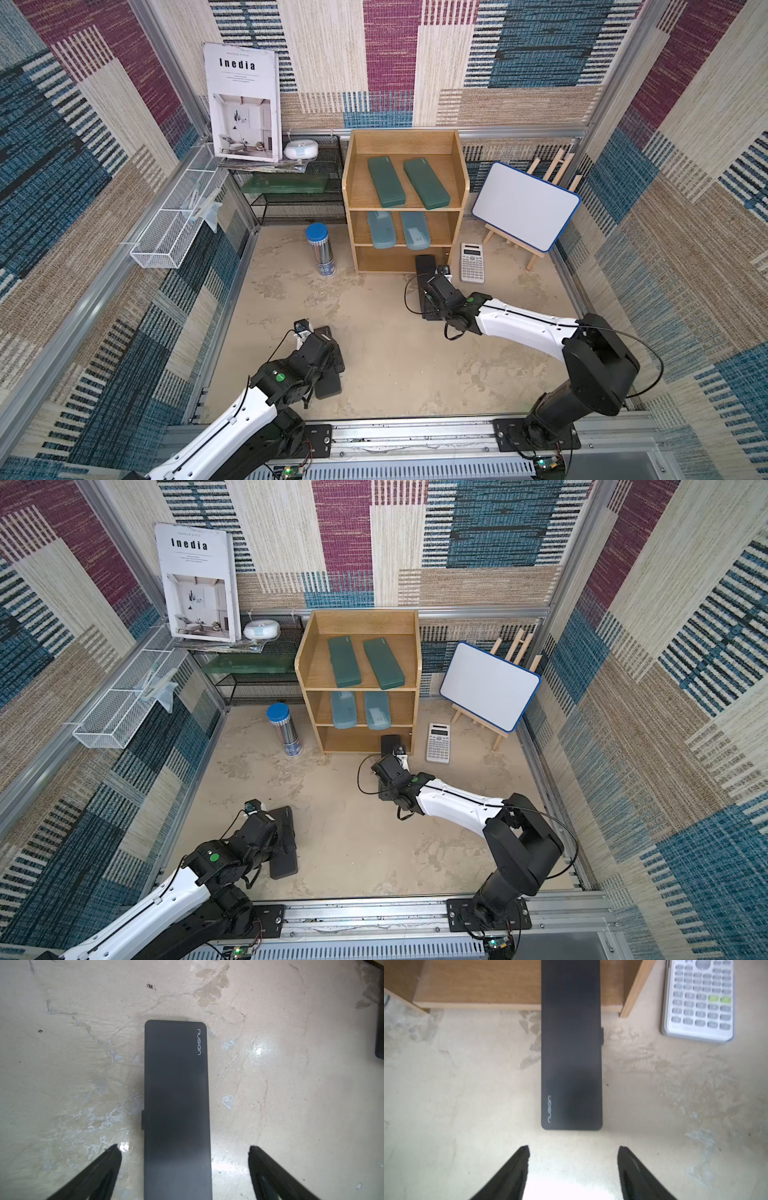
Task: Place the pencil cases on the shelf according to color
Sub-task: Place the pencil case on the shelf.
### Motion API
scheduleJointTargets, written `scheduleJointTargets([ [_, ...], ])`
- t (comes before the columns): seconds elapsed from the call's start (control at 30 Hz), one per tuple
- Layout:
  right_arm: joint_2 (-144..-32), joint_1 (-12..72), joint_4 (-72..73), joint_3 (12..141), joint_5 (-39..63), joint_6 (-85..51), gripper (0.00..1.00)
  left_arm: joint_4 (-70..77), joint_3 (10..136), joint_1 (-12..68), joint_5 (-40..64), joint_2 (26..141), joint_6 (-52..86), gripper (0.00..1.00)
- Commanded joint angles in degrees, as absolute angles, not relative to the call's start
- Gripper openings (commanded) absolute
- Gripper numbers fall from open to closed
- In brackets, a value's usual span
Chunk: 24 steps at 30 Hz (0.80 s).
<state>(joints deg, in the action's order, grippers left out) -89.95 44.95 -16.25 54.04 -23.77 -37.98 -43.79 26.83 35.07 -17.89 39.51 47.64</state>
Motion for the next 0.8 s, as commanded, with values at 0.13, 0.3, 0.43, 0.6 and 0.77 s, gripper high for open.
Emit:
scheduleJointTargets([
  [0.13,-91.76,45.58,-9.64,48.21,-21.51,-40.34,0.42,-41.41,25.88,34.83,-17.86,43.06,47.95,0.99],
  [0.3,-96.82,45.62,-6.89,49.41,-21.97,-40.95,0.39,-39.55,25.27,34.73,-17.35,45.62,48.32,0.99],
  [0.43,-100.58,45.64,-6.59,51.76,-23.73,-40.84,0.39,-38.25,24.39,34.67,-16.76,46.47,48.50,0.99],
  [0.6,-103.63,45.27,-7.38,55.09,-25.89,-40.64,0.40,-37.57,25.05,34.60,-15.22,47.52,48.00,0.99],
  [0.77,-105.71,44.01,-8.42,59.16,-26.95,-39.01,0.40,-38.65,25.48,34.58,-16.21,47.80,48.73,0.99],
])
